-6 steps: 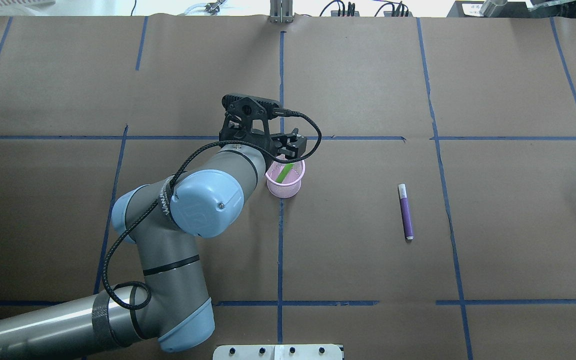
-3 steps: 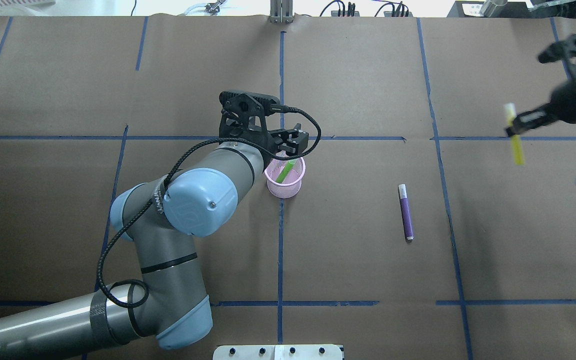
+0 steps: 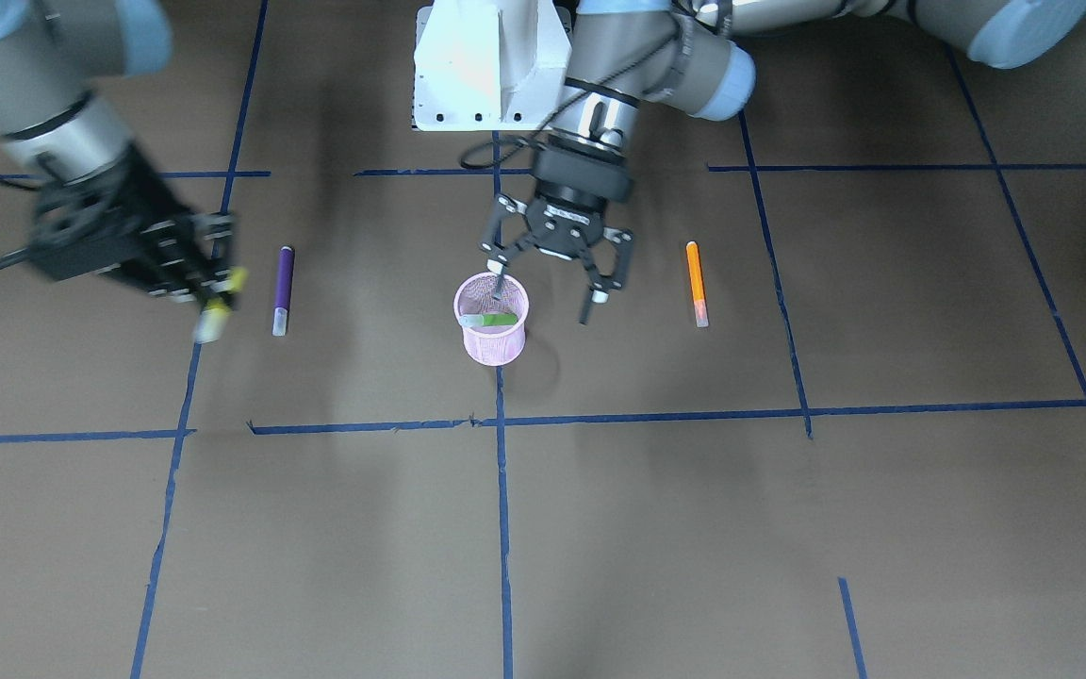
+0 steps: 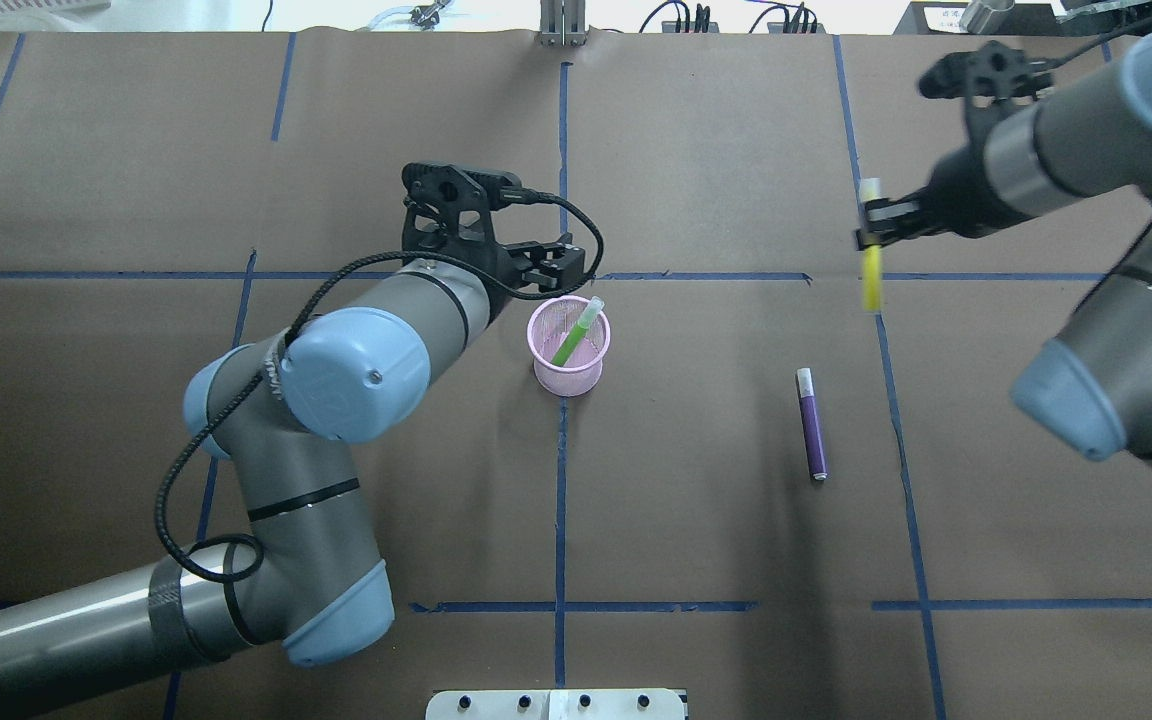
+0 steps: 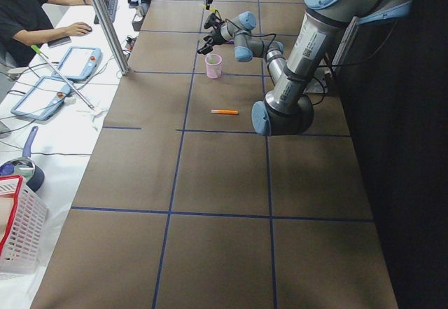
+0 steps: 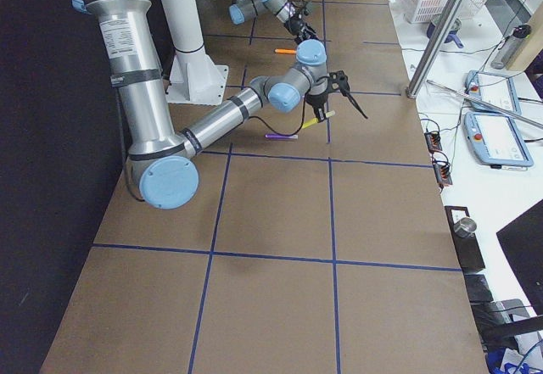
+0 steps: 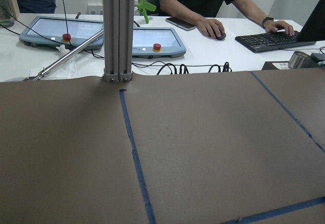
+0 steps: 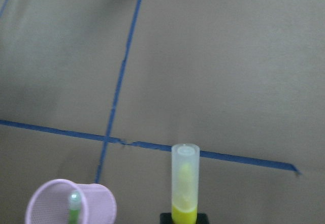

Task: Collect pens into pen holder
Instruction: 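Carry the yellow highlighter to the cup with the right gripper while the left draws back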

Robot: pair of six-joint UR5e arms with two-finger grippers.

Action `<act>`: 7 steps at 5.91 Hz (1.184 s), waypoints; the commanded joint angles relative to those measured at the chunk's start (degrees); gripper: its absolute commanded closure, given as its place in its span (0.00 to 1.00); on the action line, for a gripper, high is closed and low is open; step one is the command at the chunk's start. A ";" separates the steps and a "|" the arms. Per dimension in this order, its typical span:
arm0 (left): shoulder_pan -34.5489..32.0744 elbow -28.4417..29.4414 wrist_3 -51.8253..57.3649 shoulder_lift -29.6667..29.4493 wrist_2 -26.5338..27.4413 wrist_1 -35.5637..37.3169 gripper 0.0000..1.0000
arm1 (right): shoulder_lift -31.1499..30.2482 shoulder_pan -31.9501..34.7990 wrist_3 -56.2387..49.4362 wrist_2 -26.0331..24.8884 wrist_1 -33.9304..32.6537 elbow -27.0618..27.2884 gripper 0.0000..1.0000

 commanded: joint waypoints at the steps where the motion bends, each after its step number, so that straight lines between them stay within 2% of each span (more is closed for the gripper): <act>1: -4.96 -0.81 -0.01 3.19 -11.22 0.12 0.01 | 6.50 -11.32 7.17 -20.78 0.03 0.30 1.00; 3: -5.15 -1.59 0.07 5.22 -12.39 -0.05 0.02 | 10.46 -17.51 10.95 -37.73 0.21 -4.33 0.99; 4: -5.15 -2.12 0.07 5.66 -12.48 -0.05 0.03 | 10.74 -18.93 12.43 -42.59 0.21 -6.10 0.99; 5: -5.15 -2.12 0.16 6.27 -13.96 -0.14 0.01 | 10.91 -19.47 12.53 -42.72 0.12 -7.43 0.98; 7: -5.15 -2.30 0.07 6.89 -14.42 0.03 0.00 | 9.96 -22.18 12.71 -42.72 4.57 -8.93 0.97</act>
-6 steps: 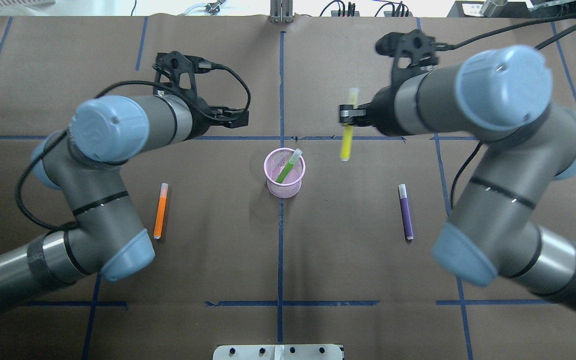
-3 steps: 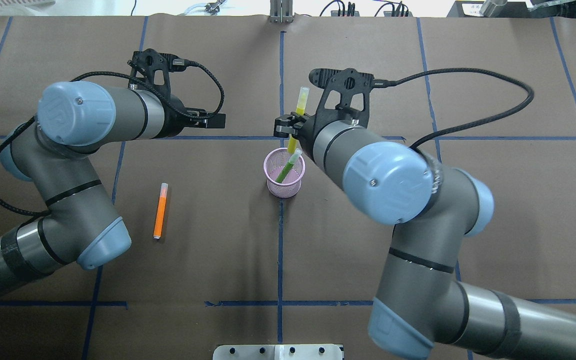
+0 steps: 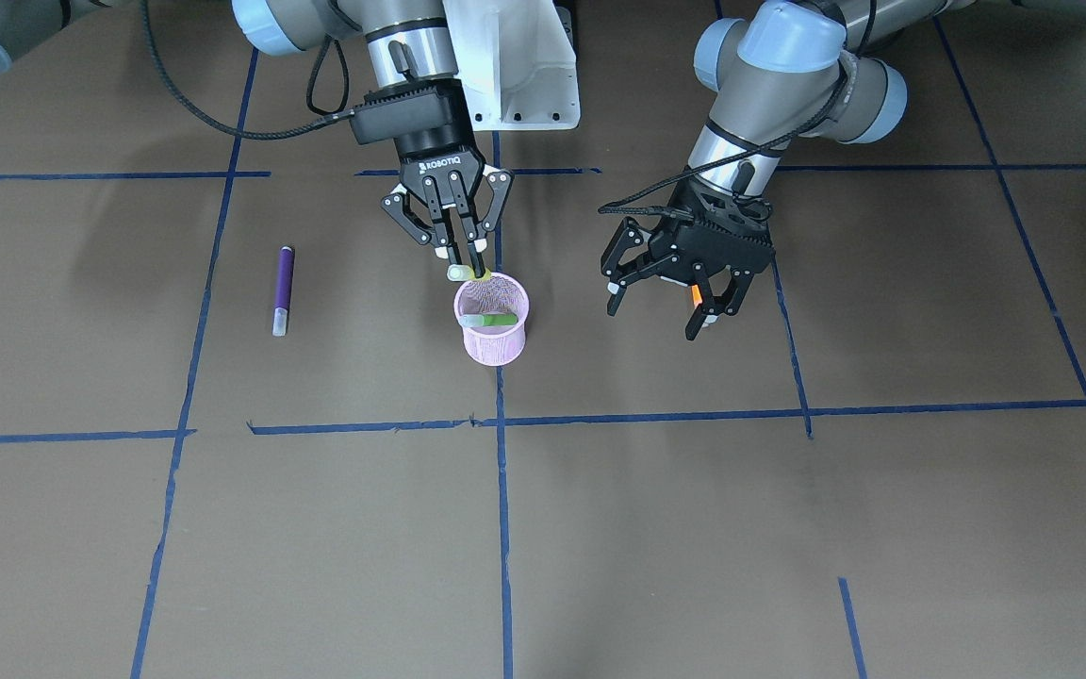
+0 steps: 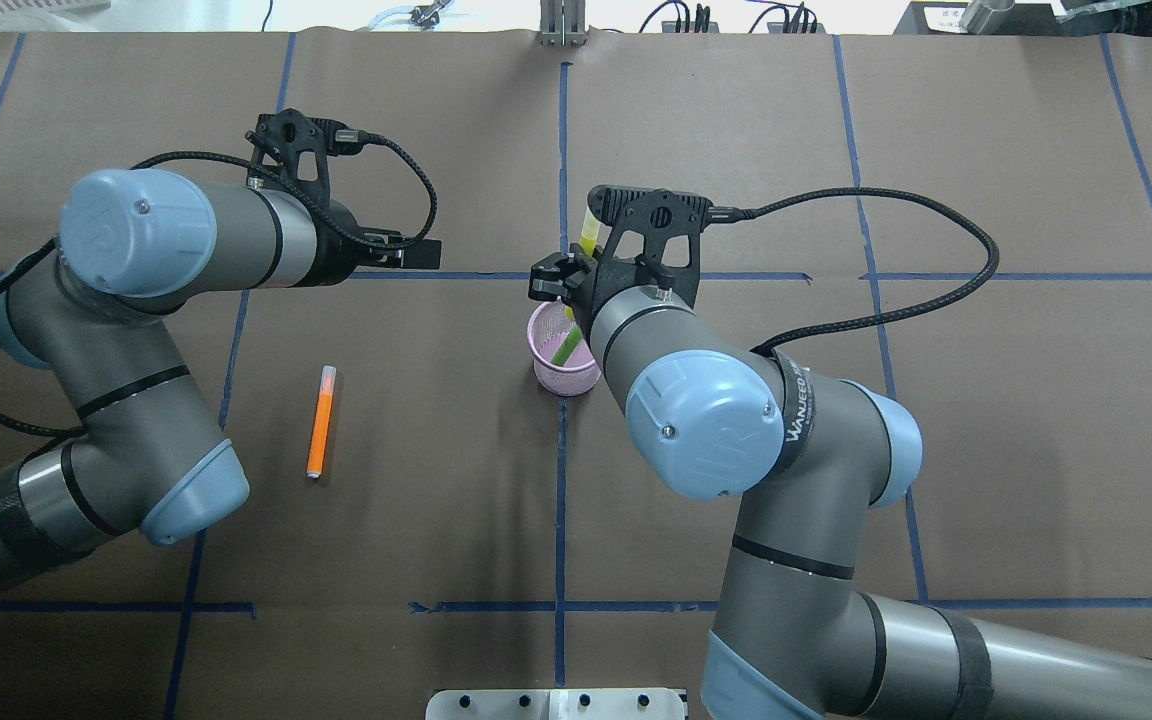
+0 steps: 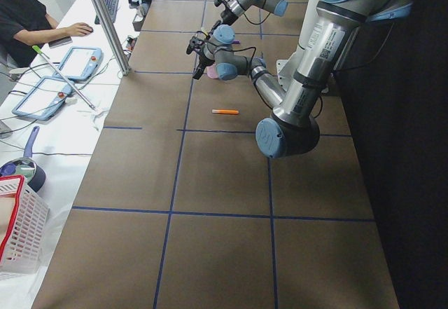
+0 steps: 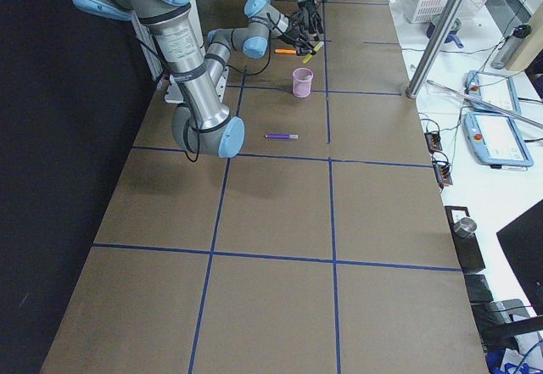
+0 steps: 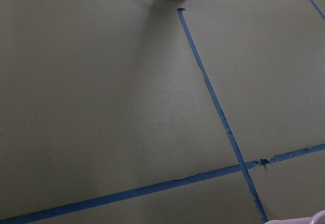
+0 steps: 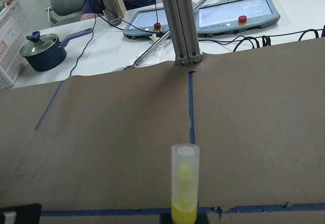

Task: Collect pens into pen holder
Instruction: 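Drop the yellow highlighter into the cup while the left gripper moves to the orange marker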

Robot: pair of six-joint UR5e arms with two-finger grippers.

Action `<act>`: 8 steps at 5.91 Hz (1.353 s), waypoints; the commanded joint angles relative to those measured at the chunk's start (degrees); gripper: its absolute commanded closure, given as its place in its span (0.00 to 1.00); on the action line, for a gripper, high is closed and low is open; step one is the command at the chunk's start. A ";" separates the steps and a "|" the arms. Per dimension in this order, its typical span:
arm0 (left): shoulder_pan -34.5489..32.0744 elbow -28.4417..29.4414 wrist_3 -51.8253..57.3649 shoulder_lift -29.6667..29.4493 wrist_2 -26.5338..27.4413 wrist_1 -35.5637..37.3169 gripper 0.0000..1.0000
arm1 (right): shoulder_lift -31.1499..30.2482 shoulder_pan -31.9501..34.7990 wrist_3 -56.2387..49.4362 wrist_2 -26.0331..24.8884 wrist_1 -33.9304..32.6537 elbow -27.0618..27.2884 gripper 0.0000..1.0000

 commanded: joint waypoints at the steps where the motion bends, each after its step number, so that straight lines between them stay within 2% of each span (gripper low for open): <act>1: -0.04 0.12 -0.45 0.29 -0.08 0.29 0.00 | 0.13 -1.46 0.06 -0.18 2.70 -3.02 0.96; 3: -0.04 -1.10 -0.81 2.21 -0.26 0.30 0.00 | 0.23 -1.47 -0.03 -1.93 3.93 -5.67 0.95; 4: -0.04 -1.80 -0.81 3.09 -0.35 0.21 0.00 | 0.23 -1.47 0.23 -2.20 3.67 -5.77 0.65; 5: 0.14 -1.64 -1.07 3.10 -0.17 0.29 0.00 | 0.05 -1.47 -0.02 -2.03 3.32 -5.77 0.02; 6: 0.57 -0.76 -1.33 3.01 -0.35 0.82 0.00 | 0.14 -1.38 0.15 -1.68 3.32 -4.64 0.01; 7: 0.84 -0.49 -1.25 3.53 -4.70 2.65 0.00 | -0.47 -0.94 0.15 0.58 3.15 -1.23 0.01; 8: 0.23 -0.84 -1.07 3.63 -14.31 10.50 0.01 | -1.17 0.37 0.24 4.96 1.32 1.94 0.01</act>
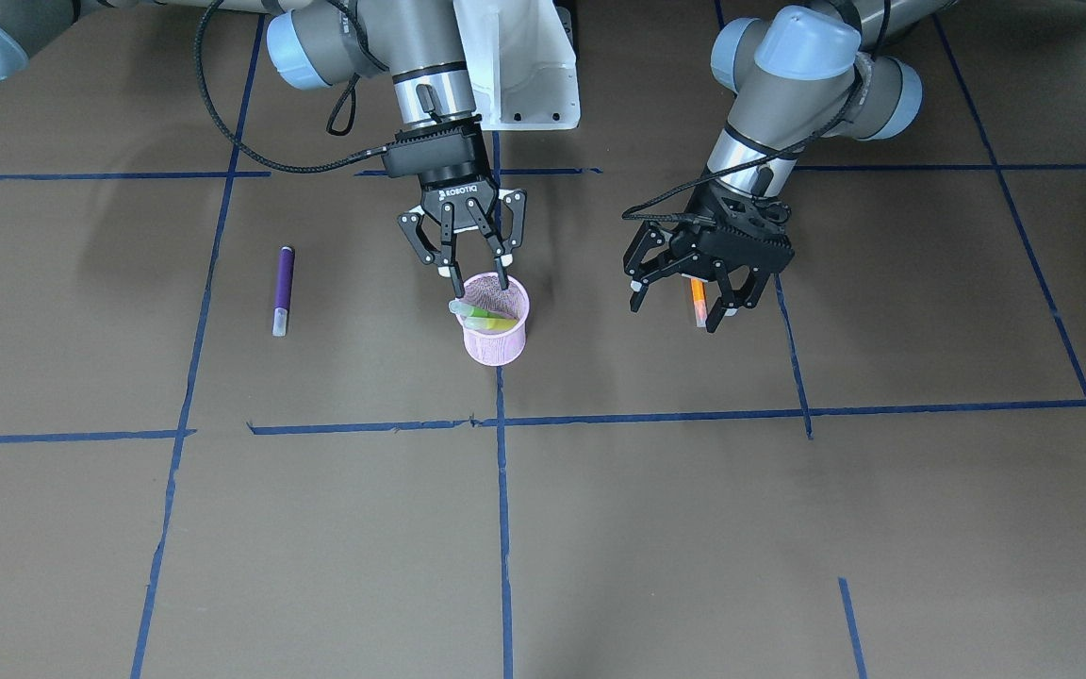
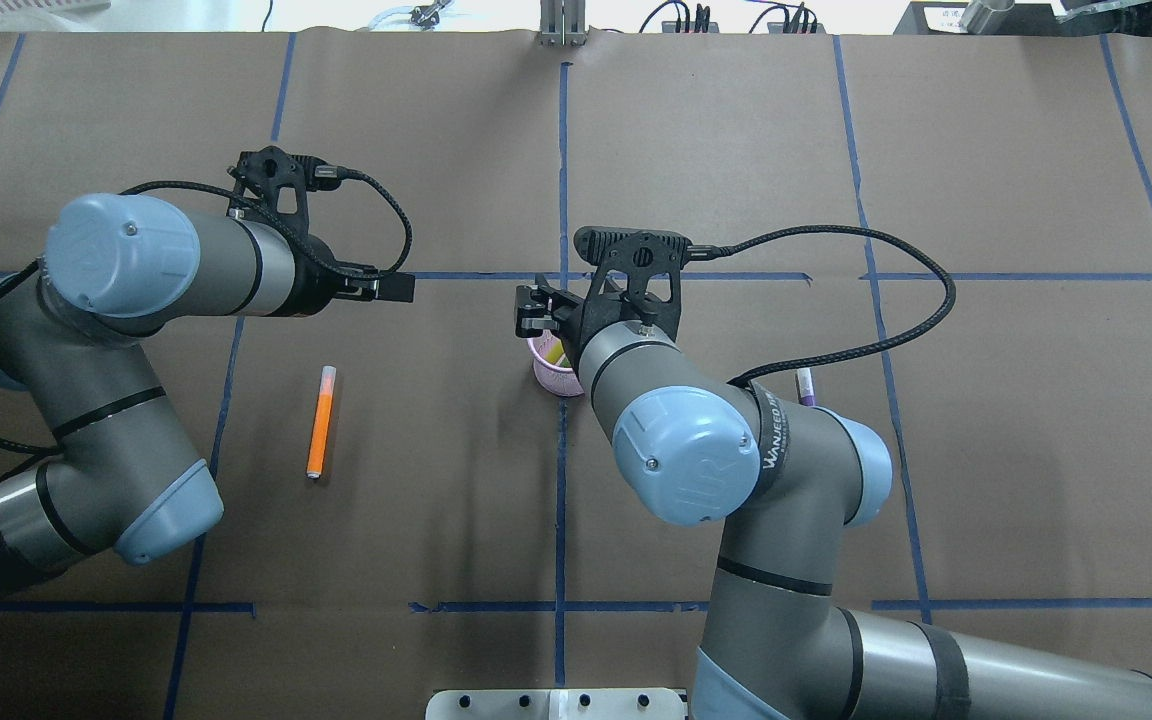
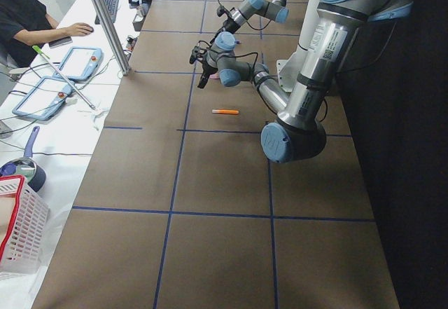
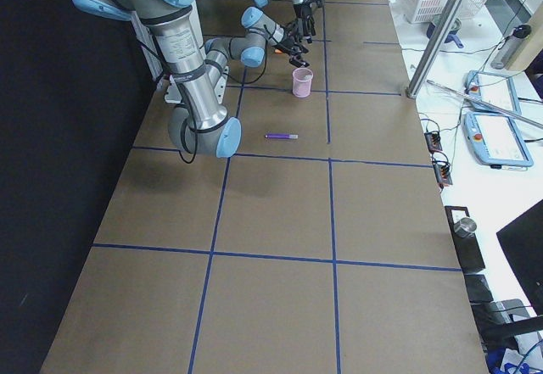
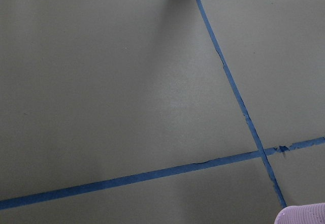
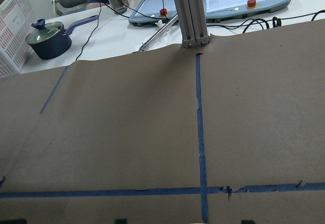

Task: Collect pens into pen holder
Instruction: 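Drop the yellow highlighter into the cup while the left gripper moves to the orange marker, then close the left gripper on the orange marker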

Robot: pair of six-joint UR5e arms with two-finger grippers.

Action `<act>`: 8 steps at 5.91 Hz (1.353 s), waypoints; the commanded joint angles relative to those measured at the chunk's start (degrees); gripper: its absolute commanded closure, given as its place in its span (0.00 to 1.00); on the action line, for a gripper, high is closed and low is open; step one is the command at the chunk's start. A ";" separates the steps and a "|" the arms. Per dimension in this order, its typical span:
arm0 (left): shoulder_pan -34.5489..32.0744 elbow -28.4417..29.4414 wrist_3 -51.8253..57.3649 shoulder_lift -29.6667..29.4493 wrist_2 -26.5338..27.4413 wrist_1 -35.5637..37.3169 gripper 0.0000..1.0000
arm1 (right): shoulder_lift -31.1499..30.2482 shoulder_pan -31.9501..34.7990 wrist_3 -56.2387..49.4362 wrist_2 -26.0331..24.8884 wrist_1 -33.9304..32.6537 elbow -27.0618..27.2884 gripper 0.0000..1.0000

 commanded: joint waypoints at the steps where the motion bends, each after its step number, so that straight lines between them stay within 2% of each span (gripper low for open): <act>1: -0.31 -0.82 0.65 -0.35 -9.88 12.64 0.01 | -0.72 4.07 -0.02 9.54 -9.95 6.22 0.02; 2: -0.23 -0.65 3.44 -0.35 -12.77 18.28 0.01 | -0.89 8.36 -0.37 17.78 -15.52 9.13 0.02; 3: -0.40 -0.21 5.99 -0.18 -15.41 20.16 0.02 | -3.16 10.75 -0.54 22.48 -16.18 11.42 0.02; 4: -0.23 2.40 7.41 -0.35 -15.70 20.09 0.06 | -4.05 14.00 -0.55 28.96 -16.28 11.61 0.02; 5: -0.49 3.65 9.77 -0.44 -16.31 20.18 0.11 | -4.76 14.29 -0.63 29.90 -16.28 11.62 0.02; 6: -1.88 7.14 9.97 -1.48 -19.62 20.18 0.16 | -4.94 14.38 -0.63 29.99 -16.28 11.62 0.02; 8: -2.33 11.47 9.97 -3.78 -20.27 20.09 0.22 | -5.03 14.21 -0.63 29.99 -16.28 11.53 0.01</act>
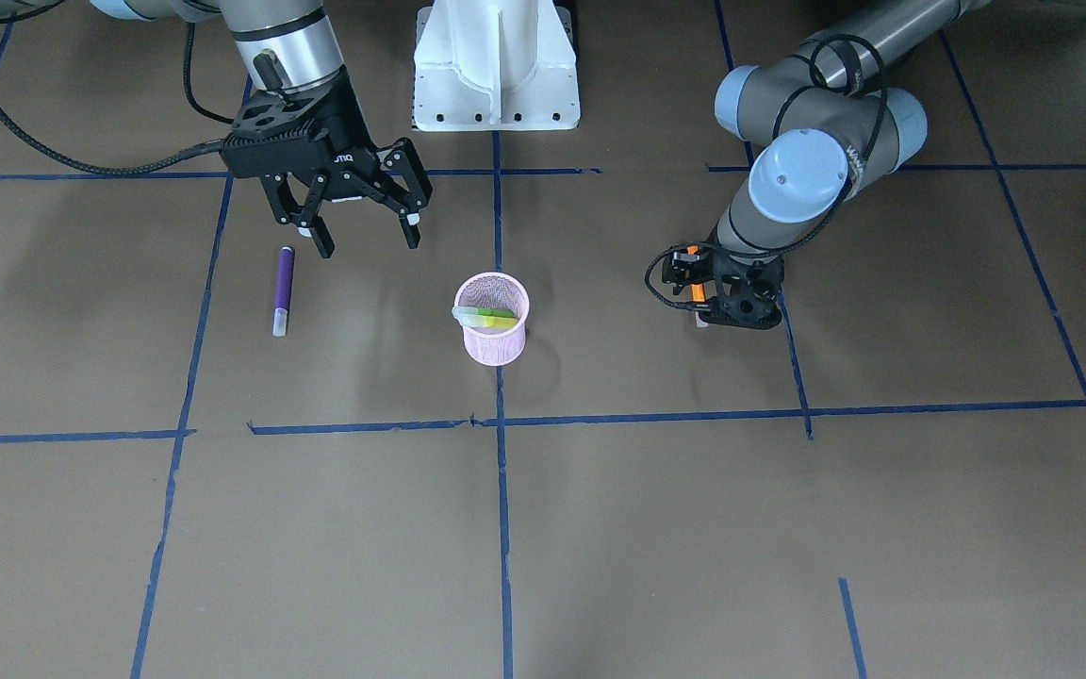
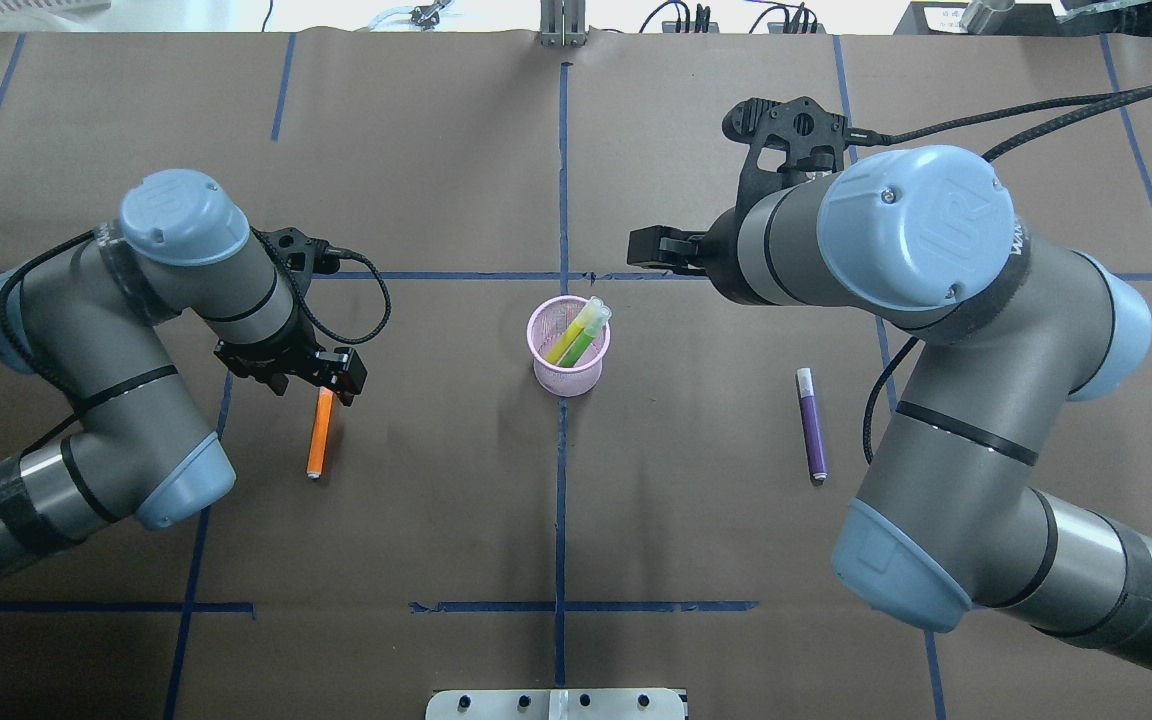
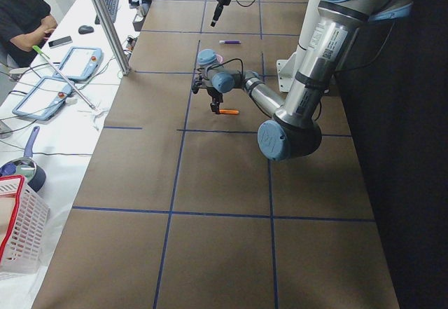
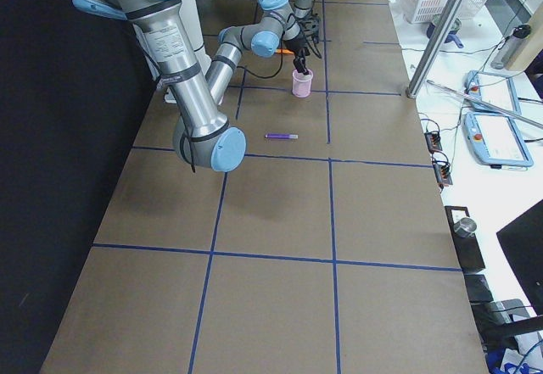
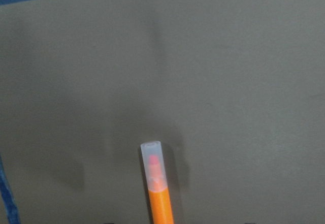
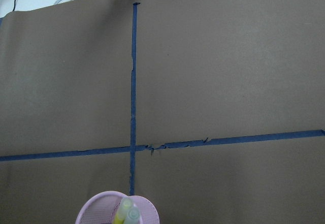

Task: Collect pens into pen holder
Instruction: 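Close the left gripper on the orange marker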

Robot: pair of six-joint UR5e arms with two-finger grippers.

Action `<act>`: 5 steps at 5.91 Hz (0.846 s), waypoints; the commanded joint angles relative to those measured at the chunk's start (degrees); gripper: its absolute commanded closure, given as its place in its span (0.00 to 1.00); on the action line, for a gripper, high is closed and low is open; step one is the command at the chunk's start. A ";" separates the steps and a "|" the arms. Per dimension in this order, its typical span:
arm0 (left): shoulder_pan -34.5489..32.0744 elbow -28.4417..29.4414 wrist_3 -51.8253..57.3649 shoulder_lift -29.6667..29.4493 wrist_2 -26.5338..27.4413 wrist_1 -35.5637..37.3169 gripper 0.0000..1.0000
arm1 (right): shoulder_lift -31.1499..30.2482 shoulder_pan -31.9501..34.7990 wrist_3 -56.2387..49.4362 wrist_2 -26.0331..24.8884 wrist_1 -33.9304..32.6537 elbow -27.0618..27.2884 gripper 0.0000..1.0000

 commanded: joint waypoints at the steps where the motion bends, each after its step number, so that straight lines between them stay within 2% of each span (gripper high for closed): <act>1: -0.23 1.76 0.06 -0.78 -0.48 -0.02 0.38 | -0.05 -0.16 0.04 -0.03 0.00 -0.06 0.01; 2: -0.23 1.93 0.06 -0.78 -0.57 -0.02 0.49 | 0.03 -0.16 0.04 -0.03 0.00 0.02 0.01; 4: 0.30 2.55 0.06 -0.78 -0.48 -0.10 0.51 | 0.03 -0.25 0.04 -0.12 0.08 0.02 0.01; 5: 0.30 2.73 0.06 -0.86 -0.48 -0.11 0.58 | 0.03 -0.16 0.04 -0.12 0.08 0.02 0.01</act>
